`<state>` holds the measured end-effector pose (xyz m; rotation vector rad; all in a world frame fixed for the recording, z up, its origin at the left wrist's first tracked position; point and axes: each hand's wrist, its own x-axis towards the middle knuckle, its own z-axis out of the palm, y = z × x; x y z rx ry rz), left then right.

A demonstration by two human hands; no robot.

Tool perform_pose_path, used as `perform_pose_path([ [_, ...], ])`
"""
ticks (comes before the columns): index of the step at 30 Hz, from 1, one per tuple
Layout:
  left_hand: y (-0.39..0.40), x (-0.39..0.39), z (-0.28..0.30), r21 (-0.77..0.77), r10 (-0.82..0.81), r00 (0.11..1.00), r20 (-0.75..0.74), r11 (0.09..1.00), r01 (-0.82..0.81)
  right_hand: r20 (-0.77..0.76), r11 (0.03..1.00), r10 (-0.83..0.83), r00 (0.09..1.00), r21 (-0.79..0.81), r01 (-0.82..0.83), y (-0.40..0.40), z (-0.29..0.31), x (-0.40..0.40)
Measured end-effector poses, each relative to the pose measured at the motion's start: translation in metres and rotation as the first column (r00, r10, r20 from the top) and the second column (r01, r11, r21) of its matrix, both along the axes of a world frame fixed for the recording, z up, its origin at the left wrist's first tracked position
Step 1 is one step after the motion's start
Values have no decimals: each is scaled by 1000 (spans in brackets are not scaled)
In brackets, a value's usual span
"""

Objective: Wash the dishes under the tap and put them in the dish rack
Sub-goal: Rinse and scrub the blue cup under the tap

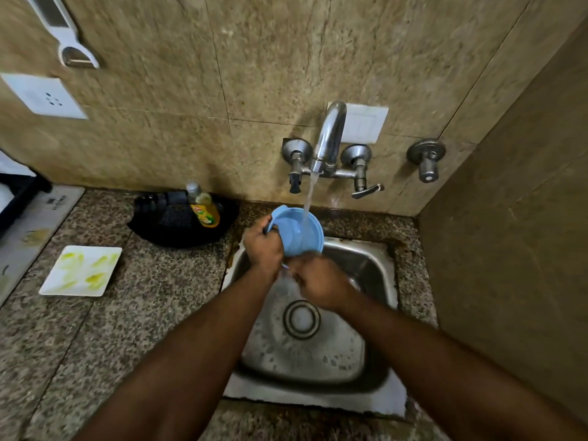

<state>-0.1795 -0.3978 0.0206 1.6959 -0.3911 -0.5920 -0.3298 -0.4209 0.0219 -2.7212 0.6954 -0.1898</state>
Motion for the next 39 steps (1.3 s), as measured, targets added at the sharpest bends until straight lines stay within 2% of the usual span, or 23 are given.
perform_pose_path([
  [2,0,12,4,54,-109,994,11,993,108,-144,923,205,968,-299,-240,-37,1,-15],
  [5,-1,24,21,128,-305,952,-31,943,307,-321,769,292,901,-482,-421,-73,12,-23],
  [7,-4,34,26,149,-388,920,-51,908,391,-338,750,268,902,-515,-415,-77,12,-20],
  [9,-8,42,28,175,-426,903,-59,886,429,-240,824,263,935,-448,-346,-77,7,-16],
  [11,-8,46,25,170,-412,906,-96,890,422,-11,960,227,974,-167,-225,-67,5,-12],
  [13,-4,43,21,146,-370,913,-173,907,395,216,985,-1,976,169,-36,-47,15,-7],
  [14,-3,41,18,138,-343,916,-210,916,375,291,966,-132,948,252,57,-38,19,-4],
  [15,-1,39,14,133,-321,917,-235,924,357,349,953,-231,908,272,138,-32,23,-2],
  [17,1,34,7,118,-321,903,-286,924,365,412,947,-315,855,198,253,-29,26,1],
  [20,7,31,6,64,-342,879,-333,921,383,418,921,-387,822,208,328,-35,26,10],
  [24,11,36,2,38,-346,866,-362,922,385,343,916,-394,852,69,396,-38,31,20],
  [26,12,37,1,58,-352,866,-356,916,396,244,882,-463,852,31,470,-43,36,22],
  [29,12,32,2,52,-377,848,-371,904,425,49,849,-514,856,173,500,-43,49,21],
  [31,8,27,5,113,-373,880,-293,901,420,-13,863,-479,877,174,474,-42,51,21],
  [33,3,24,7,268,-420,906,-56,867,419,-55,868,-479,876,119,482,-41,45,18],
  [35,0,18,12,438,-493,844,208,819,370,-92,856,-502,860,91,510,-37,39,16],
  [36,0,15,13,481,-512,811,284,808,341,-107,843,-521,847,91,530,-36,37,15],
  [39,-2,6,10,482,-520,771,368,816,320,-134,817,-557,820,89,570,-33,39,11],
])
